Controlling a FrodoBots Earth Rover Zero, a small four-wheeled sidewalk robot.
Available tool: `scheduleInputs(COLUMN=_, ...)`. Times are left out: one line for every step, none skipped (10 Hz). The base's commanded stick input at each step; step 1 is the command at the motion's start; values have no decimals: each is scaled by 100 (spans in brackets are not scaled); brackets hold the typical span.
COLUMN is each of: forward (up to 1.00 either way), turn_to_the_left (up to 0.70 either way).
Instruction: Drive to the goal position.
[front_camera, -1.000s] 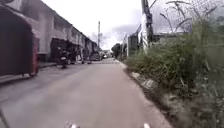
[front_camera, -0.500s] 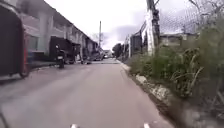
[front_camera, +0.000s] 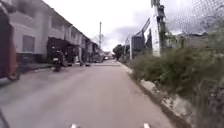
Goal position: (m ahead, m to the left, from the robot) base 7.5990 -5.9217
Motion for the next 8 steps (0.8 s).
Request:
scheduleInputs(forward=100, turn_to_the_left=2)
scheduleInputs(forward=100, turn_to_the_left=2)
scheduleInputs(forward=100, turn_to_the_left=2)
scheduleInputs(forward=100, turn_to_the_left=2)
scheduleInputs(forward=100, turn_to_the_left=2)
scheduleInputs(forward=100, turn_to_the_left=-26)
scheduleInputs(forward=100, turn_to_the_left=-28)
scheduleInputs(forward=100, turn_to_the_left=2)
